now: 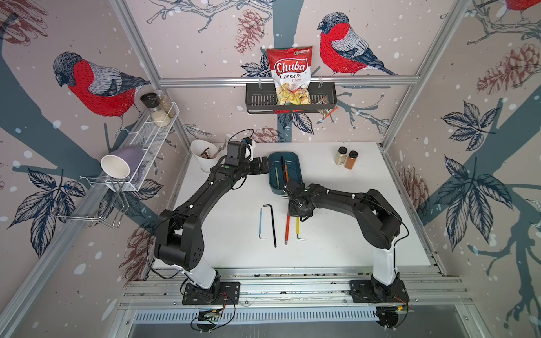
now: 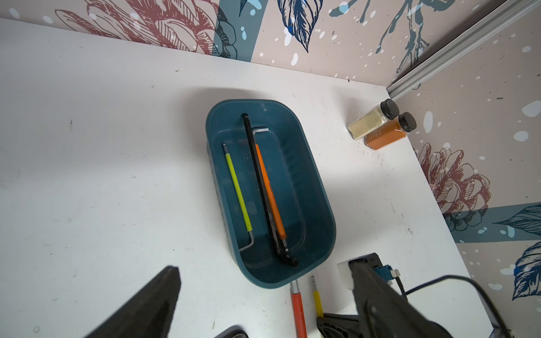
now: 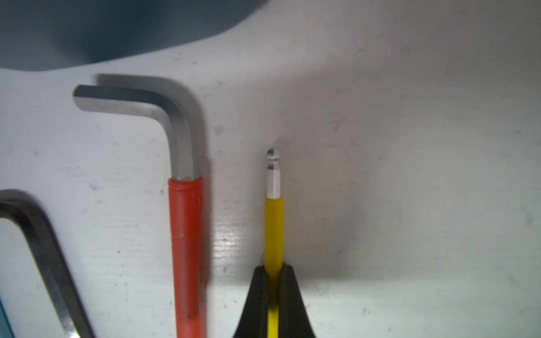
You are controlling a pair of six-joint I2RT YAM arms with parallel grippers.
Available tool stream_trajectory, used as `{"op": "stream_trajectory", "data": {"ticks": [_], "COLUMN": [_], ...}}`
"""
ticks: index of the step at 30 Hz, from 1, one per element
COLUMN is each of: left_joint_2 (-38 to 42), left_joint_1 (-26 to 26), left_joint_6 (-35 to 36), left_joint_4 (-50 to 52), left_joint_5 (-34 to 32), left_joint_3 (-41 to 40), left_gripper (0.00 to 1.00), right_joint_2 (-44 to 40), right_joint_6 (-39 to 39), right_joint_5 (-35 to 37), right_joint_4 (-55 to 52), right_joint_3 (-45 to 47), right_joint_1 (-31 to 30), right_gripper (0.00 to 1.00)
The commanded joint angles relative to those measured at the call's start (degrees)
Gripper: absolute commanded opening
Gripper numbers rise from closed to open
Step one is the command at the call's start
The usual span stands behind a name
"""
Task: Put the hex key on the desktop into the storage box
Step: Pick up the Allen key from the center of the board, then place the Allen key in the storage box.
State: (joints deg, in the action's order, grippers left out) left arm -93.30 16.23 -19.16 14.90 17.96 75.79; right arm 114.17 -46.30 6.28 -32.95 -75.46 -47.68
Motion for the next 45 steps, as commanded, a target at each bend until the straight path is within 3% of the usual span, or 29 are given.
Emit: {"op": "stream_trajectory", "data": {"ticks": [1, 11, 20, 25, 34, 45], "left_joint_2": [-0.4, -1.2, -2.6, -2.5, -2.9, -3.6], "left_joint_1": [-0.1, -0.2, -0.2, -0.2, -0.2, -0.2], "left_joint_6": [0.4, 0.4, -0.1, 0.1, 0.0, 0.0], "left_joint_4": [0.1, 0.5, 0.7, 0.7, 0.8, 1.4], "left_joint_5": [-0.3, -1.4, -0.8, -1.1, -1.5, -1.9], "left_joint_3": [0.5, 0.4, 0.9, 0.8, 0.9, 1.4], "left_gripper": [0.95, 0.95, 0.95, 0.95, 0.95, 0.95], "right_joint_2": [-1.5, -15.6, -20.3, -17.3, -2.9, 14.7], "right_joint_6": [1.6, 1.7, 4.0, 5.7, 4.9, 4.9], "right_joint_5": [-0.5, -2.4, -5.6, -10.1, -16.8, -17.4], "right_joint_4": [0.4, 9.9, 11.6, 14.8, 18.5, 13.9], "right_joint_3": [2.7, 8.4, 4.4, -1.0, -16.9, -37.9], "right_joint_1": [1.1, 4.3, 8.9, 12.7, 16.6, 17.7], "right_gripper": [0.0, 0.0, 0.0, 0.0, 0.0, 0.0]}}
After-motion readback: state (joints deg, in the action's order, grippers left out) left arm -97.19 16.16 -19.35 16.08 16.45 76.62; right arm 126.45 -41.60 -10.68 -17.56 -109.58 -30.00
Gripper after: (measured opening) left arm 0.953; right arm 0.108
